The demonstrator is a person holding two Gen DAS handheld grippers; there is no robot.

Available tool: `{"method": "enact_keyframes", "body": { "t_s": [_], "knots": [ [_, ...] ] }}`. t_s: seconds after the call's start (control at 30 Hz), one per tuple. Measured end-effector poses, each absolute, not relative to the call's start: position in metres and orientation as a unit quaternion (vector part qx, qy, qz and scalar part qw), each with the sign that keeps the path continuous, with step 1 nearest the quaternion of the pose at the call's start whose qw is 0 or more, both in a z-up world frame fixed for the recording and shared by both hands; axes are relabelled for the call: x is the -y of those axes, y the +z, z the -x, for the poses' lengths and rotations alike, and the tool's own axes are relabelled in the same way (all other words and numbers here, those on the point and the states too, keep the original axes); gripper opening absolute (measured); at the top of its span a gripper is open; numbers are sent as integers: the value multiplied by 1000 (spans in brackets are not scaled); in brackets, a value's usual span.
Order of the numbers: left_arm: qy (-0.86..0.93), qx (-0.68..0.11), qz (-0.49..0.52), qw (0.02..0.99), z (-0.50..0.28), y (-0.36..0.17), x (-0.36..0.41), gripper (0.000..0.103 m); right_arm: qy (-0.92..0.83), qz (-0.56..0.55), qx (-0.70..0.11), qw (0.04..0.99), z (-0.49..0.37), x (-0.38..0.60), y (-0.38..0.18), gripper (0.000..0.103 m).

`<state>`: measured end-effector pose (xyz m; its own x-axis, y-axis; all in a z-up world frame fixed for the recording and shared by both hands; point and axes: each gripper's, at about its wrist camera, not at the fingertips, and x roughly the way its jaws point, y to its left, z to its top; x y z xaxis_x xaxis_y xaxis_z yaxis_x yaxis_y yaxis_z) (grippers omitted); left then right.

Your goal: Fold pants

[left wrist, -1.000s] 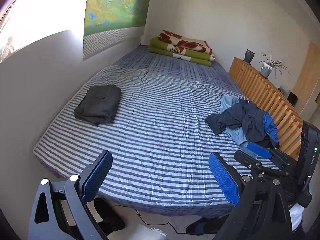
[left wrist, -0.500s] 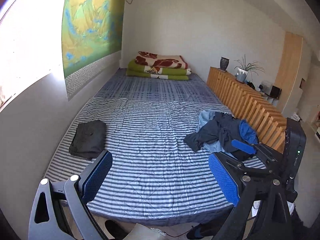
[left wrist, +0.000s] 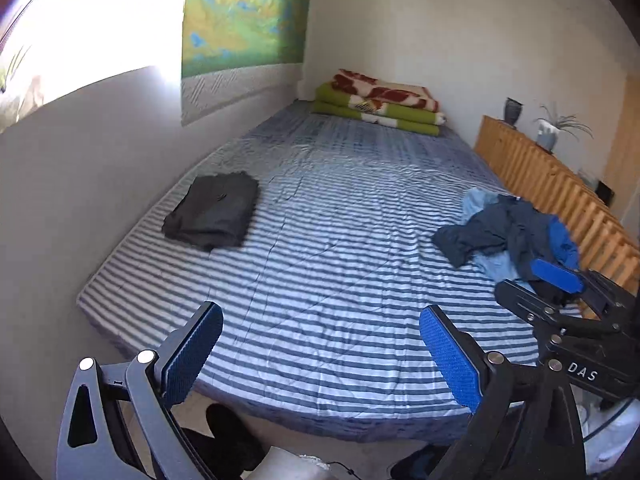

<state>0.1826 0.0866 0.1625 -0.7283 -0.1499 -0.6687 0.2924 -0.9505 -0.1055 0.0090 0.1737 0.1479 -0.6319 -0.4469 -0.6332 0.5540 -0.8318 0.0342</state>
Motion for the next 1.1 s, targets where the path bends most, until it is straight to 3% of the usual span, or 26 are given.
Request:
{"method": "enact_keyframes", "body": {
  "t_s": [0.1,0.3,1.1],
  "knots": [
    [-905,-154,-375,127,-174,124,-61,100,-887,-357,-83,280,-1,-161,118,69],
    [-893,-139,-390,174,-169,84,-39,100,-874,-400,-74,266,12,-149,77,69],
    [-884,-133,-407,187,-161,73,-29,100,-881,-396,-79,247,4,-145,79,69]
  ]
}}
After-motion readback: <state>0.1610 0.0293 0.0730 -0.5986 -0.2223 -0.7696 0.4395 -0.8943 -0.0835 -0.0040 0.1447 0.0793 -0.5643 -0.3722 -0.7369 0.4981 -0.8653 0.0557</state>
